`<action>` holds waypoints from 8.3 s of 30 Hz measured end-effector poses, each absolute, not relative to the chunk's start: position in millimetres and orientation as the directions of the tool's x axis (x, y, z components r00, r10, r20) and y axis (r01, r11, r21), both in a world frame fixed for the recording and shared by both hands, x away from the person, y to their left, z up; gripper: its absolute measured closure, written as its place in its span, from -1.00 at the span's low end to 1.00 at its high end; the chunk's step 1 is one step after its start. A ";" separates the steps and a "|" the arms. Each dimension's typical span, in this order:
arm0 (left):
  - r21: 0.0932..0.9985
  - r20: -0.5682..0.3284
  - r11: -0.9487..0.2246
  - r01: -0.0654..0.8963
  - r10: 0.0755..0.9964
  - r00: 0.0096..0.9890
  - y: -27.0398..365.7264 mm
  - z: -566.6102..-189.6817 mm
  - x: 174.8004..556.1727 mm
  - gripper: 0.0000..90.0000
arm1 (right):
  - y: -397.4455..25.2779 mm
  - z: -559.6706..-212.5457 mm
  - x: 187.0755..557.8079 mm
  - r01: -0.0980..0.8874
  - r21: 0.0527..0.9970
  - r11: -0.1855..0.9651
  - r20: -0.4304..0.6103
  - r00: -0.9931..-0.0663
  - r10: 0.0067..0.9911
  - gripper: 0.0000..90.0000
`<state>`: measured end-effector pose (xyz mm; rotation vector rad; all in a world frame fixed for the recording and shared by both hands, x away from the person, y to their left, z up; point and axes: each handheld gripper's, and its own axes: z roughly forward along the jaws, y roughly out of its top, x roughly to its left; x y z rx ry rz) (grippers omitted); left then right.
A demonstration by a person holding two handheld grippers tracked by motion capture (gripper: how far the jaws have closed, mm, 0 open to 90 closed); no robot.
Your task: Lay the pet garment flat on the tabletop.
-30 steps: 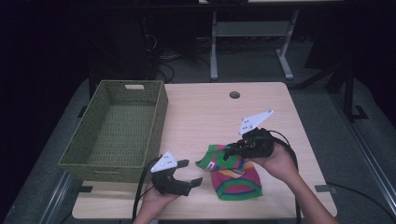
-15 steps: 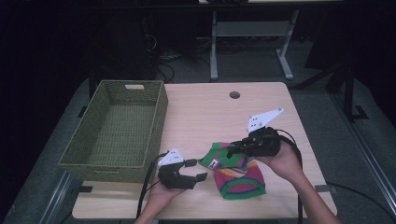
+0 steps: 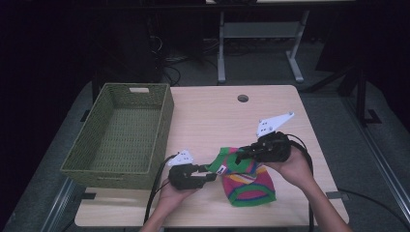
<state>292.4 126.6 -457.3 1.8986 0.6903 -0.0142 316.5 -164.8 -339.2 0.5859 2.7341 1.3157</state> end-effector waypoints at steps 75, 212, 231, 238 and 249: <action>0.879 -0.242 -0.256 0.401 0.484 0.841 106.4 -395.2 326.8 0.87 | -205.7 -372.8 315.4 0.418 0.739 0.528 0.166 -0.872 0.460 0.81; 0.795 -0.333 -0.262 0.548 0.566 0.754 115.1 -440.2 316.2 -0.37 | -305.3 -443.6 323.3 0.639 0.714 0.287 0.390 -0.703 0.594 -0.25; 0.789 -0.327 -0.281 0.547 0.561 0.760 127.5 -444.3 295.8 -0.40 | -319.0 -450.5 296.2 0.633 0.730 0.258 0.389 -0.695 0.604 -0.33; 0.787 -0.326 -0.289 0.546 0.556 0.765 129.7 -445.8 289.5 -0.40 | -324.5 -454.3 288.5 0.641 0.728 0.244 0.396 -0.683 0.614 -0.33; 0.782 -0.334 -0.285 0.554 0.560 0.758 135.6 -451.3 281.0 -0.40 | -333.0 -462.7 276.3 0.640 0.732 0.231 0.397 -0.677 0.619 -0.34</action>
